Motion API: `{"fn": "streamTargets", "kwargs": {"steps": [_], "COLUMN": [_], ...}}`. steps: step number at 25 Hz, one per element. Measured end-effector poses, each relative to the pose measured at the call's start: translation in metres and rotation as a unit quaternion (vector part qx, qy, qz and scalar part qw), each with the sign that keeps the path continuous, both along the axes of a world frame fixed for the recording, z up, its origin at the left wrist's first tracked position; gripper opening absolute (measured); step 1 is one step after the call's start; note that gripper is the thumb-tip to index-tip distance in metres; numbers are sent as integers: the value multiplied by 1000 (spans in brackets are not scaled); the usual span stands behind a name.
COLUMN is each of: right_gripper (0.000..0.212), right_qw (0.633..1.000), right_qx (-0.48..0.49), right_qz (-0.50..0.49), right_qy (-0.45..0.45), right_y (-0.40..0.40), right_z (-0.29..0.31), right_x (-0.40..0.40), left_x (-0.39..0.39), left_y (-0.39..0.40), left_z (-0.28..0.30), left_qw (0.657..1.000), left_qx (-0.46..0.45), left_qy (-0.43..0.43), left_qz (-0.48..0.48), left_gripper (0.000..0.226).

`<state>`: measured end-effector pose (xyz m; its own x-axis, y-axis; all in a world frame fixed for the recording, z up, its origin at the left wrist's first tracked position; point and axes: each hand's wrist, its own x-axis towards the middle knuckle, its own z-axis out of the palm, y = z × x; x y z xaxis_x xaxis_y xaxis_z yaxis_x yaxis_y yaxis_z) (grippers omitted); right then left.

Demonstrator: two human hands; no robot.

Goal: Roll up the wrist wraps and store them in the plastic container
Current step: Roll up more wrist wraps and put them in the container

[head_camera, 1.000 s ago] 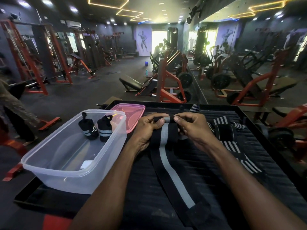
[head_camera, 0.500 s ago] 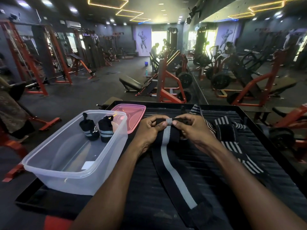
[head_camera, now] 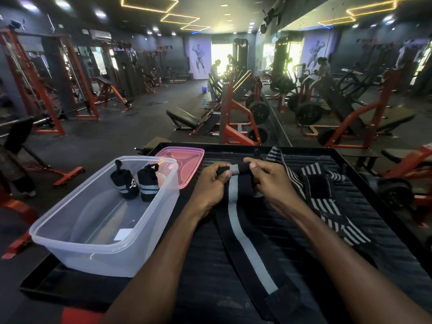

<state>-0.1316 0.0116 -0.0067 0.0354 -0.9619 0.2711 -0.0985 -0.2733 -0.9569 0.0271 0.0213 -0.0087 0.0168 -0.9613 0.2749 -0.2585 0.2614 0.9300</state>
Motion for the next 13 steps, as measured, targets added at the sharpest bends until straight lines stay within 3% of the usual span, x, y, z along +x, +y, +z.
{"fn": "streamTargets", "kwargs": {"steps": [7,13], "right_gripper": [28,25], "right_qw": [999,993], "right_qx": [0,40], "right_qz": [19,63], "right_qy": [-40,-93], "right_y": [9,8], "right_z": [3,5], "right_x": [0,-4], "left_x": [-1,4], "left_y": [-4,-5], "left_z": [-6,-6], "left_qw": [997,999], "left_qx": [43,7], "left_qy": [69,49], "left_qz": [2,-13], "left_gripper": [17,30]}}
